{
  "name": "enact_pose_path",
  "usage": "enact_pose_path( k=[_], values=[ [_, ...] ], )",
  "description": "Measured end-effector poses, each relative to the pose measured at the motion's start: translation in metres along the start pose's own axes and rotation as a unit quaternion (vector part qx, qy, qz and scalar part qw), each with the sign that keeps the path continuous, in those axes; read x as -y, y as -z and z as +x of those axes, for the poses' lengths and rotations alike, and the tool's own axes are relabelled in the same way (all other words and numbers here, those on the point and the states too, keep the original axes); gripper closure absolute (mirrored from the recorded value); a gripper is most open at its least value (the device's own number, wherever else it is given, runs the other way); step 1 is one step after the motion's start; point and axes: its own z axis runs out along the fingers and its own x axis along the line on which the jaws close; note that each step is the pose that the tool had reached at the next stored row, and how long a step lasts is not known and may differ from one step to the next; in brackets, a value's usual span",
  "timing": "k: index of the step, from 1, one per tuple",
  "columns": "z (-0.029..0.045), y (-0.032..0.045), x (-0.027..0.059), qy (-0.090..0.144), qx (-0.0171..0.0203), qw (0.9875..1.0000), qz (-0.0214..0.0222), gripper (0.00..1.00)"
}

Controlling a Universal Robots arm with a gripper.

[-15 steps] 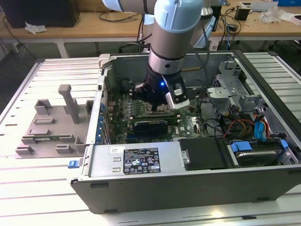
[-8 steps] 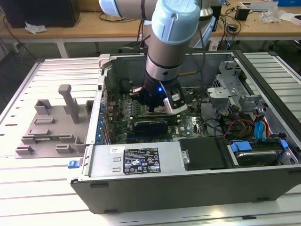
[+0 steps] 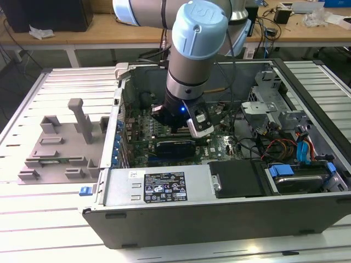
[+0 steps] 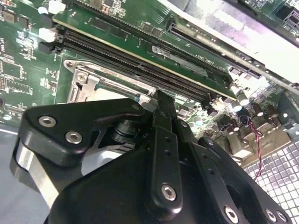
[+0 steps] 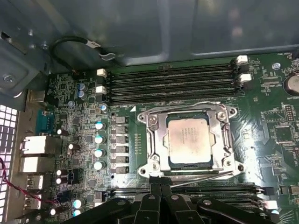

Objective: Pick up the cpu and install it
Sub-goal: 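Install the second cpu locking lever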

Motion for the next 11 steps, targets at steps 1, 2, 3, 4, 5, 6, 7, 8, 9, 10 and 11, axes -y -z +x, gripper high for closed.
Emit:
enact_pose_path(
  k=[1,2,3,4,5,6,7,8,9,10,11],
  values=[
    [0.0005,-0.0005,0.0003,0.000,0.0001,1.0000,-0.0012,0.89],
    [0.0003,-0.0008,0.0010,0.000,0.0001,1.0000,-0.0019,0.89],
    [0.0002,-0.0020,0.0020,0.000,0.0001,1.0000,-0.0031,0.89],
    [0.0001,-0.0027,0.0027,0.000,0.0000,1.0000,-0.0036,0.89],
    [0.0000,-0.0034,0.0032,0.001,0.0000,1.0000,-0.0041,0.89],
    [-0.0001,-0.0041,0.0046,0.001,-0.0002,1.0000,-0.0059,0.89],
    [0.0000,-0.0039,0.0064,0.001,-0.0004,1.0000,-0.0077,0.89],
    [0.0000,-0.0036,0.0078,0.001,-0.0004,1.0000,-0.0090,0.89],
    [0.0001,-0.0031,0.0102,0.001,-0.0007,0.9999,-0.0127,0.89],
    [0.0002,-0.0033,0.0106,0.002,-0.0008,0.9999,-0.0159,0.89],
    [0.0004,-0.0037,0.0108,0.002,-0.0010,0.9998,-0.0197,0.89]
  ],
)
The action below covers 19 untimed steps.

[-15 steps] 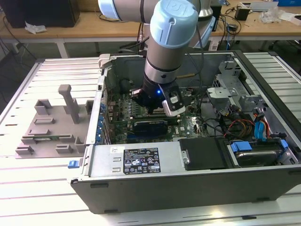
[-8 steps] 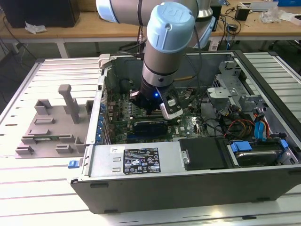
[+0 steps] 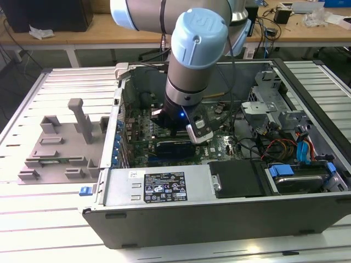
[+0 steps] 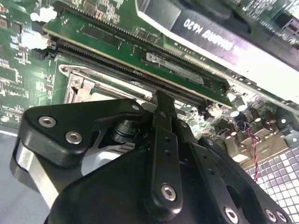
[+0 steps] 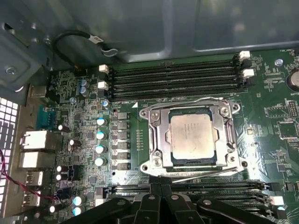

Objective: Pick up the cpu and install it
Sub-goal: 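Install the second cpu locking lever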

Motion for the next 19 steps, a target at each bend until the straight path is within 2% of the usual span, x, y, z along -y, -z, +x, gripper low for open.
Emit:
enact_pose_path(
  k=[3,4,6,8,14,17,19],
  values=[
    [0.0009,-0.0012,0.0004,0.002,-0.0008,0.9999,-0.0138,0.89],
    [0.0014,-0.0018,0.0007,0.002,-0.0009,0.9999,-0.0163,0.89],
    [0.0018,-0.0029,0.0019,0.002,-0.0010,0.9998,-0.0183,0.89],
    [0.0018,-0.0036,0.0021,0.003,-0.0014,0.9997,-0.0242,0.89],
    [0.0014,-0.0059,0.0047,0.002,-0.0014,0.9995,-0.0318,0.89],
    [0.0013,-0.0049,0.0080,0.001,-0.0016,0.9995,-0.0324,0.89],
    [0.0010,-0.0041,0.0106,0.000,-0.0030,0.9995,-0.0324,0.89]
  ],
)
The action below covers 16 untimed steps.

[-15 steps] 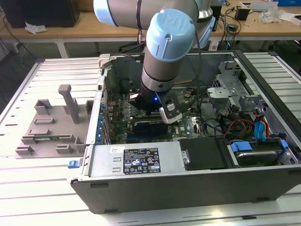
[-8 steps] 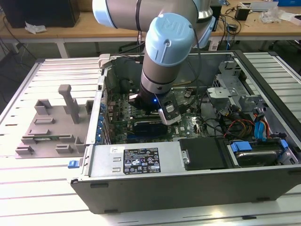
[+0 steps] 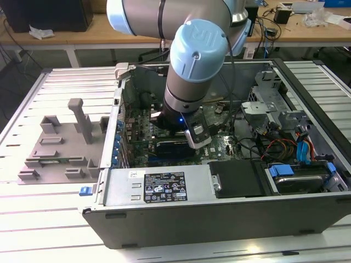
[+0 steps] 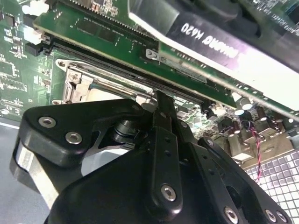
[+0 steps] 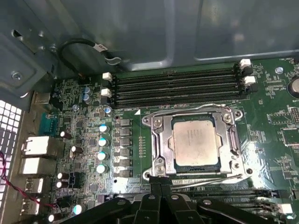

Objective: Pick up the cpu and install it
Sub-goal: 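Install the second cpu locking lever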

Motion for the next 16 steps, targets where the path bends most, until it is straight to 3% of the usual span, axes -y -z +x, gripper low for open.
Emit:
enact_pose_path(
  k=[2,4,6,9,10,13,14,16],
  values=[
    [0.0000,0.0006,0.0021,-0.001,-0.0004,1.0000,-0.0006,0.89],
    [-0.0004,-0.0017,0.0030,-0.001,-0.0007,1.0000,-0.0067,0.89],
    [-0.0006,-0.0033,0.0038,-0.002,-0.0005,1.0000,-0.0079,0.89],
    [0.0005,-0.0052,0.0045,-0.002,-0.0007,0.9999,-0.0152,0.89],
    [0.0026,-0.0059,0.0048,-0.002,-0.0008,0.9998,-0.0196,0.89],
    [0.0064,-0.0077,0.0057,-0.002,-0.0009,0.9997,-0.0258,0.89],
    [0.0077,-0.0097,0.0064,-0.003,-0.0007,0.9995,-0.0325,0.89],
    [0.0085,-0.0124,0.0070,-0.005,0.0000,0.9994,-0.0348,0.89]
  ],
)
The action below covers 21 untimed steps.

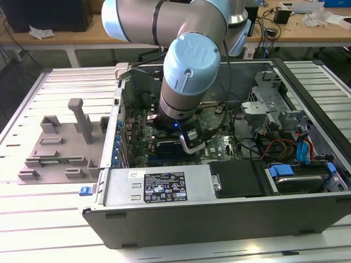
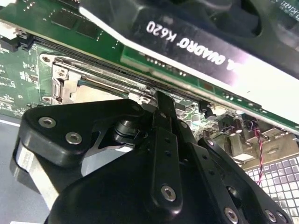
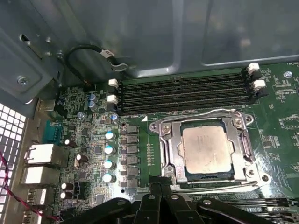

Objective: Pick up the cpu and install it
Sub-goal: 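Install the second cpu locking lever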

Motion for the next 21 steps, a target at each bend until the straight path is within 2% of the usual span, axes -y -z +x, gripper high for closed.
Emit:
enact_pose_path(
  k=[3,4,5,6,7,8,10,13,15,16,17,20,21],
  values=[
    [0.0024,-0.0049,-0.0043,-0.002,0.0012,1.0000,0.0010,0.89],
    [0.0024,-0.0047,-0.0046,-0.003,0.0016,1.0000,0.0042,0.89],
    [0.0027,-0.0028,-0.0054,-0.004,0.0025,0.9999,0.0127,0.89],
    [0.0030,-0.0009,-0.0062,-0.004,0.0028,0.9999,0.0165,0.89],
    [0.0039,0.0058,-0.0092,-0.005,0.0034,0.9998,0.0203,0.89],
    [0.0043,0.0082,-0.0104,-0.005,0.0037,0.9997,0.0215,0.89],
    [0.0057,0.0185,-0.0150,-0.007,0.0044,0.9996,0.0253,0.89],
    [0.0068,0.0265,-0.0187,-0.009,0.0056,0.9994,0.0320,0.89],
    [0.0069,0.0289,-0.0198,-0.012,0.0075,0.9990,0.0419,0.89],
    [0.0067,0.0296,-0.0201,-0.016,0.0097,0.9983,0.0544,0.89],
    [0.0065,0.0298,-0.0202,-0.019,0.0109,0.9979,0.0614,0.89],
    [0.0008,0.0303,-0.0207,-0.030,0.0152,0.9966,0.0748,0.89],
    [-0.0013,0.0305,-0.0210,-0.032,0.0162,0.9964,0.0771,0.89]
  ],
)
